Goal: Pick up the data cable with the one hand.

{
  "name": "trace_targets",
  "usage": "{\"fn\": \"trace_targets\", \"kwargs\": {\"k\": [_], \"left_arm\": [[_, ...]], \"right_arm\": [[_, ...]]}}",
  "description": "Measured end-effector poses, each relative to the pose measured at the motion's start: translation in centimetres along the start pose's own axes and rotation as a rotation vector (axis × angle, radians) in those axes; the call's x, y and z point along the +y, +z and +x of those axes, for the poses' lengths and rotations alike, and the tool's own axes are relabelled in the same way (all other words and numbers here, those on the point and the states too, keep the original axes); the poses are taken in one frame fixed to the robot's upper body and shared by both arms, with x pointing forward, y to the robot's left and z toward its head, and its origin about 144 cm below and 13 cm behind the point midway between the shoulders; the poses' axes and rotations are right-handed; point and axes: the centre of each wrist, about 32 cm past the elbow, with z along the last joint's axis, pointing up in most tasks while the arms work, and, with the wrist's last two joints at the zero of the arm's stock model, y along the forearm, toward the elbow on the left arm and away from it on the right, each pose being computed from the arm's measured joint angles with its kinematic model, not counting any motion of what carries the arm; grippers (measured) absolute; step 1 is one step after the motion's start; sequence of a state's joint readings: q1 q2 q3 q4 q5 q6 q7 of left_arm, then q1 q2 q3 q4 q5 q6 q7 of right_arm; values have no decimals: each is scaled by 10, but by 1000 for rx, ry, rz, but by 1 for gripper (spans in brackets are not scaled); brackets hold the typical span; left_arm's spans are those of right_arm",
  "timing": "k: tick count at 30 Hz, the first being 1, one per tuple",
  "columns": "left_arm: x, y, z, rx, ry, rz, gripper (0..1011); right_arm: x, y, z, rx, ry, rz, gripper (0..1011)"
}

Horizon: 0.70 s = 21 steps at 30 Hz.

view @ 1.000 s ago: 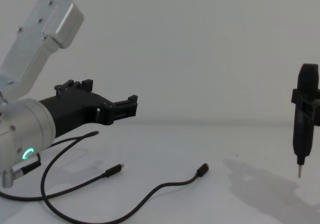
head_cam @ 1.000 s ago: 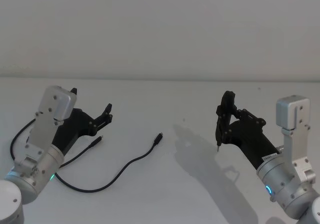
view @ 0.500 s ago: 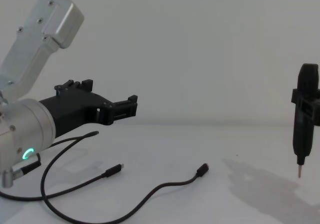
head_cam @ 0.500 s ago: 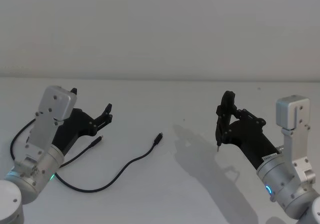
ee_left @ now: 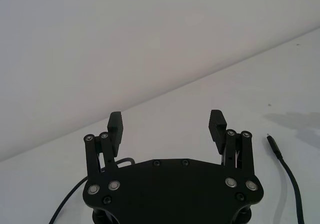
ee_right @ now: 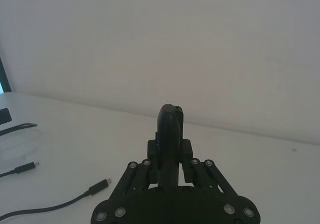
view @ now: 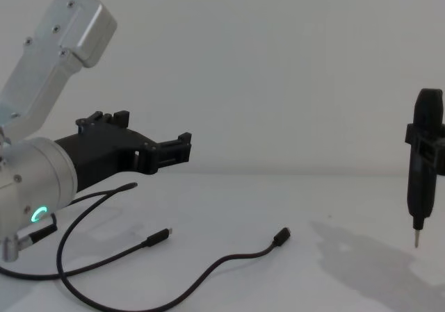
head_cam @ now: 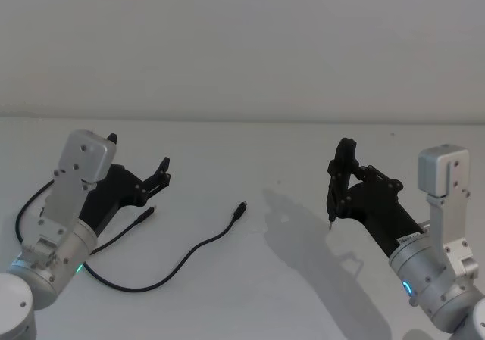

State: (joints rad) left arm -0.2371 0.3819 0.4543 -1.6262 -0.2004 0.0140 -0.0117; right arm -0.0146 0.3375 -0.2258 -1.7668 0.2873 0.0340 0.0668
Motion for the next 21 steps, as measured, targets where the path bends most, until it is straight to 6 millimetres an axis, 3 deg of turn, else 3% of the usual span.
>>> {"fn": "trace_targets", "kwargs": {"k": [21], "left_arm": [[-2,20,-12,55,-155,85,1001]], "right_arm": [[0,0,0,0,0,0,275]]}}
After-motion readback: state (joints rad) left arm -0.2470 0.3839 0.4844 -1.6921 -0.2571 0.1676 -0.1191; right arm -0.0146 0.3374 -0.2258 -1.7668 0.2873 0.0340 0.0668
